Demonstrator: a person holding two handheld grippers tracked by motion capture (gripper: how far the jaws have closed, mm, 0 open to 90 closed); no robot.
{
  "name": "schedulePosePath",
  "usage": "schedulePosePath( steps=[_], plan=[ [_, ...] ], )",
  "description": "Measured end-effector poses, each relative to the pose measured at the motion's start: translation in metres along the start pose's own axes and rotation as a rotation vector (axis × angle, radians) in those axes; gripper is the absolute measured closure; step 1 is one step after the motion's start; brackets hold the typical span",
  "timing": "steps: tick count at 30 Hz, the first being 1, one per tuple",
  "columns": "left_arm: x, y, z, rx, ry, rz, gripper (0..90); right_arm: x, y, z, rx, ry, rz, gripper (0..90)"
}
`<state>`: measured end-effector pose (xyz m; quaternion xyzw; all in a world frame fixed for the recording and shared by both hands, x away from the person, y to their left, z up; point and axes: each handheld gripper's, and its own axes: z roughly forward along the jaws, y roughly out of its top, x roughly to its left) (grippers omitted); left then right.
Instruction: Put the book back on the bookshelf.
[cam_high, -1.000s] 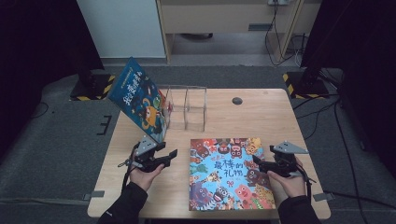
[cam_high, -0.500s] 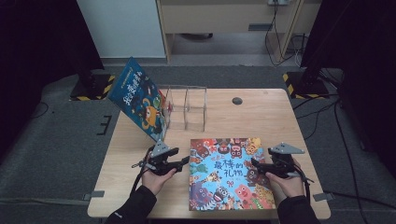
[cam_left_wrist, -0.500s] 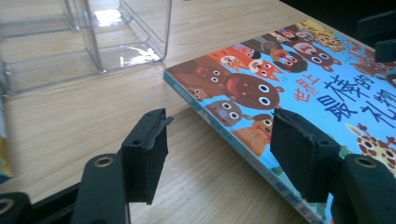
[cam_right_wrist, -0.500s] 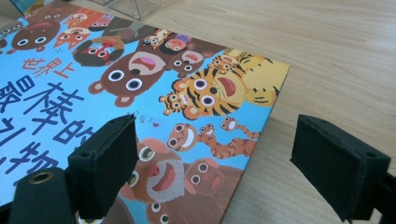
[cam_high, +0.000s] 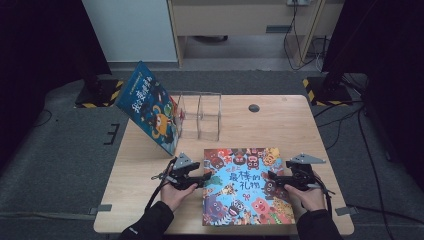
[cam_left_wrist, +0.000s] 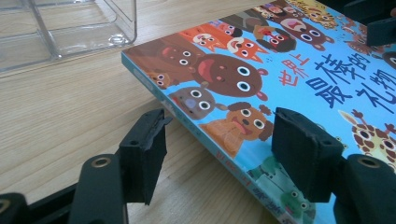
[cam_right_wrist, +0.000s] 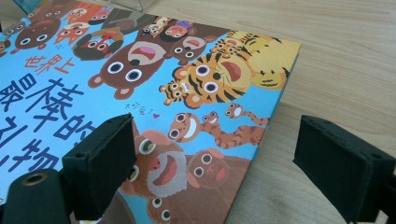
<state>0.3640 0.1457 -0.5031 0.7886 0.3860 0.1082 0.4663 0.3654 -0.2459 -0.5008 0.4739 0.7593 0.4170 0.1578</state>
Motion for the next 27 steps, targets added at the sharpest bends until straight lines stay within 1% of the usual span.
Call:
schedulePosePath(
  steps=[2, 4, 5, 8, 10, 11, 15, 19, 21, 25, 27],
  plan=[
    [0.0, 0.0, 0.001, -0.002, -0.006, -0.015, 34.4, -0.001, -0.001, 0.001, 0.0, 0.012, 0.011, 12.1],
    [0.001, 0.0, 0.001, 0.006, -0.012, -0.025, 34.4, -0.002, -0.002, 0.001, 0.002, 0.022, 0.032, 11.9],
    [0.002, 0.0, 0.001, 0.01, -0.015, -0.039, 34.2, -0.002, -0.002, 0.001, 0.002, 0.026, 0.036, 11.9],
    [0.003, 0.0, 0.002, 0.011, -0.024, -0.059, 33.9, -0.001, -0.002, 0.003, 0.005, 0.04, 0.051, 11.5],
    [0.002, 0.0, 0.003, 0.011, -0.024, -0.059, 33.5, -0.001, -0.003, 0.004, 0.007, 0.054, 0.058, 11.2],
    [0.001, 0.0, 0.004, 0.01, -0.024, -0.058, 33.1, 0.0, -0.003, 0.005, 0.013, 0.062, 0.074, 11.1],
    [0.001, 0.0, 0.006, 0.011, -0.035, -0.079, 32.7, 0.001, -0.002, 0.007, 0.022, 0.08, 0.078, 11.1],
    [0.002, 0.001, 0.009, 0.018, -0.051, -0.11, 31.9, 0.0, -0.002, 0.008, 0.027, 0.093, 0.086, 10.4],
    [0.002, 0.001, 0.011, 0.019, -0.059, -0.125, 31.8, -0.001, -0.002, 0.009, 0.031, 0.1, 0.097, 9.8],
    [0.003, 0.001, 0.013, 0.022, -0.061, -0.131, 29.8, -0.001, -0.002, 0.01, 0.034, 0.105, 0.105, 8.9],
    [0.004, 0.001, 0.013, 0.026, -0.068, -0.145, 29.6, -0.002, -0.002, 0.011, 0.038, 0.111, 0.115, 8.3]
  ],
)
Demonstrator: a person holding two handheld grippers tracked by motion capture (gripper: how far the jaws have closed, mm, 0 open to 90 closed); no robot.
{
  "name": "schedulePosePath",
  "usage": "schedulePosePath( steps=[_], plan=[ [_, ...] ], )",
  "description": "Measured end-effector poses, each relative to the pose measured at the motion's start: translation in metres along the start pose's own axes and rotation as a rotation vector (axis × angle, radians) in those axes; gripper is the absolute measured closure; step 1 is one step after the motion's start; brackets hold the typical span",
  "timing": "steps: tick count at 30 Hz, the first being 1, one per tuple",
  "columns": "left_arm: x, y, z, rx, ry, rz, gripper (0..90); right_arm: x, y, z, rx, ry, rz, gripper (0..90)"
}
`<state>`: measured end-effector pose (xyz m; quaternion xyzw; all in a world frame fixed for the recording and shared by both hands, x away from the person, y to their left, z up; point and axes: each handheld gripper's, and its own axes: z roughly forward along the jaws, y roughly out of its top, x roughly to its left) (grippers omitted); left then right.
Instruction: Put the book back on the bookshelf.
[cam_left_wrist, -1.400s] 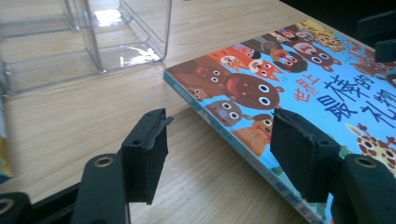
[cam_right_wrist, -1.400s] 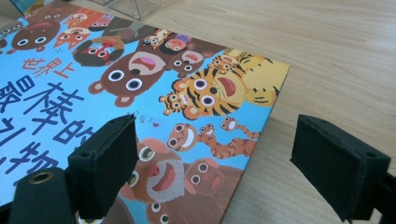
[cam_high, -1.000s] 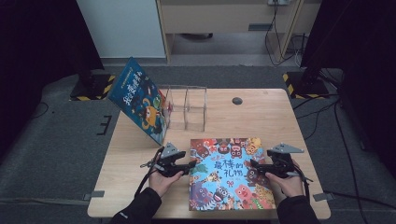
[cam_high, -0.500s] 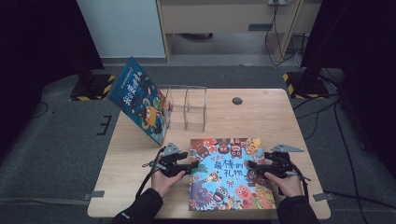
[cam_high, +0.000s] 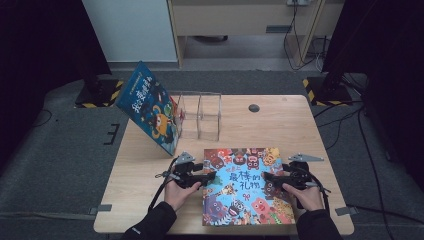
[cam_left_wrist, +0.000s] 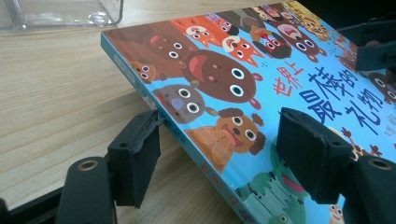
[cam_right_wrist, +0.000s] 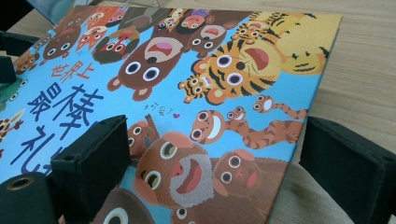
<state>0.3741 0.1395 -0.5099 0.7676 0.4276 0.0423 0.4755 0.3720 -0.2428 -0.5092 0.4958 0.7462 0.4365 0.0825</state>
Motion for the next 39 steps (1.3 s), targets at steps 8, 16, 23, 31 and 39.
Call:
schedulePosePath(
  steps=[8, 16, 23, 31, 39],
  plan=[
    [0.001, 0.0, 0.003, -0.002, -0.007, -0.02, 26.2, -0.001, 0.0, 0.006, 0.011, 0.033, 0.04, 6.9],
    [0.002, 0.0, 0.01, 0.001, -0.029, -0.06, 23.7, -0.001, 0.002, 0.009, 0.023, 0.047, 0.059, 6.1],
    [0.0, 0.0, 0.01, 0.003, -0.021, -0.068, 23.8, 0.0, 0.003, 0.009, 0.03, 0.039, 0.051, 6.3],
    [-0.002, 0.001, 0.008, 0.005, -0.013, -0.058, 24.1, 0.002, 0.007, 0.008, 0.044, 0.024, 0.035, 7.8],
    [-0.007, 0.009, -0.011, -0.085, -0.056, -0.049, 31.1, 0.01, 0.014, -0.005, -0.072, 0.023, 0.021, 16.6]
  ],
)
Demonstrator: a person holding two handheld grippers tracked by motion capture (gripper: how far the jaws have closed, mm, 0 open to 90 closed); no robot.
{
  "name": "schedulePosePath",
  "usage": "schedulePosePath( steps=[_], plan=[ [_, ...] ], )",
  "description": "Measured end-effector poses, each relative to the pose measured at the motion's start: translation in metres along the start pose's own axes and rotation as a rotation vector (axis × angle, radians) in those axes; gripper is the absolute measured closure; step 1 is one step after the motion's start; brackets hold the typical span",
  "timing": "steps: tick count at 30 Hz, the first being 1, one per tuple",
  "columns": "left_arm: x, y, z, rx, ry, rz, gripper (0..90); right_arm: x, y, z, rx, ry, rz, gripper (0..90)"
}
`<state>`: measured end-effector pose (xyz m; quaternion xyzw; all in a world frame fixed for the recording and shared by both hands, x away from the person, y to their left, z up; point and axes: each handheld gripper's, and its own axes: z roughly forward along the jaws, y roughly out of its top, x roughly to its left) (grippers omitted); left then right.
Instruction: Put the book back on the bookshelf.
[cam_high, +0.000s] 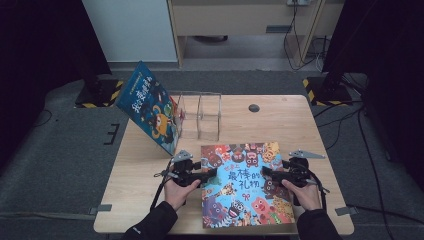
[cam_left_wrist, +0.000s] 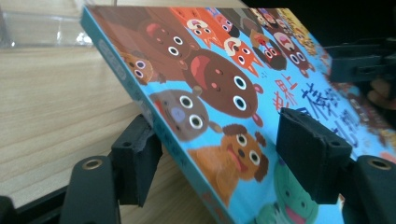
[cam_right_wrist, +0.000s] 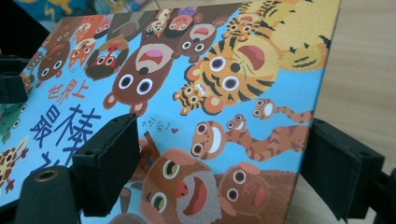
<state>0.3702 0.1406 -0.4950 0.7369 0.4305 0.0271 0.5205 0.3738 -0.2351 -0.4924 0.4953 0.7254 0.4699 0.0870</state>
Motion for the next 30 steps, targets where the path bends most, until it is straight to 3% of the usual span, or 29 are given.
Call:
schedulePosePath(
  steps=[14, 19, 30],
  plan=[
    [-0.02, 0.02, -0.02, -0.072, 0.062, 0.124, 32.1, 0.014, 0.016, -0.014, -0.167, -0.004, -0.059, 22.4],
    [-0.024, 0.028, -0.03, -0.109, 0.053, 0.146, 38.2, 0.018, 0.023, -0.02, -0.245, -0.008, -0.076, 25.4],
    [-0.035, 0.039, -0.045, -0.173, 0.032, 0.189, 44.1, 0.026, 0.032, -0.03, -0.351, -0.006, -0.115, 27.6]
  ],
)
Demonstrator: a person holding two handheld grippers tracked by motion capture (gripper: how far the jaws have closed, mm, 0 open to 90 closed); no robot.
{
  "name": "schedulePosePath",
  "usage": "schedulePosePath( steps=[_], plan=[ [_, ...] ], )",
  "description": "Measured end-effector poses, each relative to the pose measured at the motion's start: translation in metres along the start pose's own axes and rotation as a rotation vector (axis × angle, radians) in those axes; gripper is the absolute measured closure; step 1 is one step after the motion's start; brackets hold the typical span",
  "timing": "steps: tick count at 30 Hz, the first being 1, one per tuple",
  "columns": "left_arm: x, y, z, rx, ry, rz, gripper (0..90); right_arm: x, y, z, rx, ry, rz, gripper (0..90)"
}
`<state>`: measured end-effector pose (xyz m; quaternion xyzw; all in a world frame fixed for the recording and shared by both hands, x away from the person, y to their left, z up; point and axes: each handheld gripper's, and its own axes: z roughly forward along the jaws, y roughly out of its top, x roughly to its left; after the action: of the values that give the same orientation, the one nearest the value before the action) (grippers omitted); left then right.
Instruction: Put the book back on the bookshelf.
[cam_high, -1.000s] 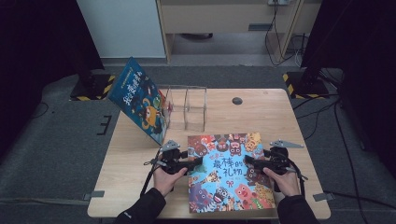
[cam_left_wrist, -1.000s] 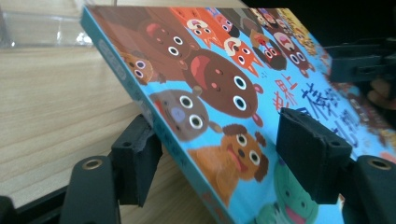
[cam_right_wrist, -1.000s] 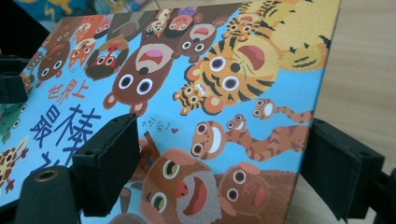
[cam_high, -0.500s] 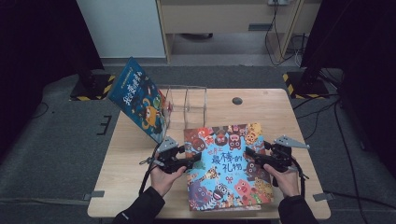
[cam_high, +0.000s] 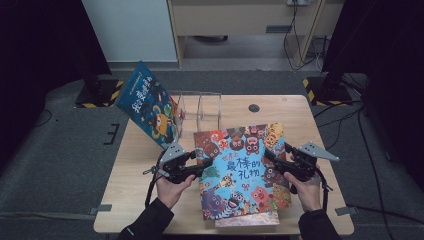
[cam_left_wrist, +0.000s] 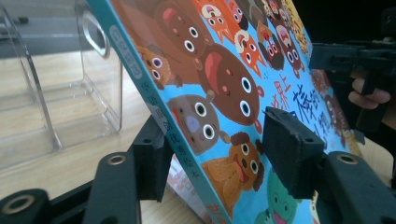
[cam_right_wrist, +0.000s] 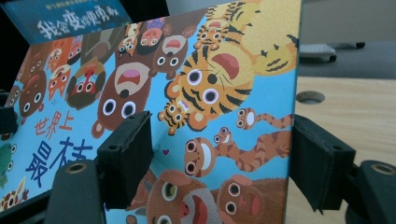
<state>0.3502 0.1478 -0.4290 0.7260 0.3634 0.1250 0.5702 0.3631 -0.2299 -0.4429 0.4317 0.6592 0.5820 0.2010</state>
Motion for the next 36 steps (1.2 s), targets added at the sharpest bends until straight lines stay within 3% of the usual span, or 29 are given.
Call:
schedulePosePath(
  steps=[7, 17, 24, 36],
  plan=[
    [-0.006, 0.009, -0.008, -0.03, -0.01, 0.027, 48.6, 0.004, 0.007, -0.007, -0.071, 0.005, -0.004, 29.9],
    [-0.011, 0.017, -0.015, -0.059, -0.025, 0.06, 52.3, 0.007, 0.012, -0.012, -0.13, 0.013, -0.013, 30.9],
    [-0.017, 0.027, -0.026, -0.096, -0.032, 0.108, 57.3, 0.011, 0.019, -0.018, -0.199, 0.028, -0.034, 33.6],
    [-0.016, 0.03, -0.028, -0.089, -0.046, 0.13, 58.7, 0.013, 0.02, -0.02, -0.209, 0.031, -0.051, 33.7]
  ],
)
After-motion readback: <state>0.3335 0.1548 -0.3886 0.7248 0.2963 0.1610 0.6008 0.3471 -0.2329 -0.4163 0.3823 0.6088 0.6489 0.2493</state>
